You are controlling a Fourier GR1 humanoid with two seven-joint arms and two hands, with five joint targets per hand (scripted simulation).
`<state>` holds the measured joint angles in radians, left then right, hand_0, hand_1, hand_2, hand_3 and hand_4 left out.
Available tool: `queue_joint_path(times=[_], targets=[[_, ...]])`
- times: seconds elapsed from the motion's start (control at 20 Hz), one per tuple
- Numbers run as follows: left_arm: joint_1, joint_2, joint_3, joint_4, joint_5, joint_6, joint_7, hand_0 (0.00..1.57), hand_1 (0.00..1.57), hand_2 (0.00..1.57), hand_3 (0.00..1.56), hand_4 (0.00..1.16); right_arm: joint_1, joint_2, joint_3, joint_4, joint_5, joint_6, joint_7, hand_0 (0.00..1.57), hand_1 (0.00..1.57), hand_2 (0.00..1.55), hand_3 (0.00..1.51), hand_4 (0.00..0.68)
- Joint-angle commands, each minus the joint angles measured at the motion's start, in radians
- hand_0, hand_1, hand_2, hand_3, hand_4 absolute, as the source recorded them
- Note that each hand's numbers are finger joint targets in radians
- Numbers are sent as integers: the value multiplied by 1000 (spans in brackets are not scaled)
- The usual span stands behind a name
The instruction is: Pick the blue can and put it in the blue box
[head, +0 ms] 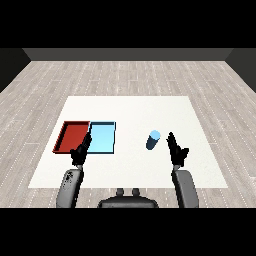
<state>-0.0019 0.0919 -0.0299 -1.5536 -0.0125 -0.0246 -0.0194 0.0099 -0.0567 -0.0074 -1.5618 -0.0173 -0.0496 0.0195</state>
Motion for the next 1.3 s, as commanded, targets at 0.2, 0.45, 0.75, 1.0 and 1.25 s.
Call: queue_joint_path(times=[0.2,0.45,0.75,1.0,1.25], targets=[[30,-29,33,-5,11,23,6,0,0,0,0,0,-113,-18,-14,148,29,17,21,0,0,0,0,0],[7,-34,80,-113,75,-5,-233,0,0,0,0,0,-104,-4,-7,72,-83,171,-277,0,0,0,0,0],[-22,-59,81,7,44,17,-331,0,0,0,0,0,-124,-5,-8,106,-71,185,-283,0,0,0,0,0],[-54,-61,84,35,36,32,-316,0,0,0,0,0,-140,27,-1,216,-34,168,-395,0,0,0,0,0],[28,-17,117,-10,80,-36,-358,0,0,0,0,0,-212,-22,-79,281,-96,213,-373,0,0,0,0,0]])
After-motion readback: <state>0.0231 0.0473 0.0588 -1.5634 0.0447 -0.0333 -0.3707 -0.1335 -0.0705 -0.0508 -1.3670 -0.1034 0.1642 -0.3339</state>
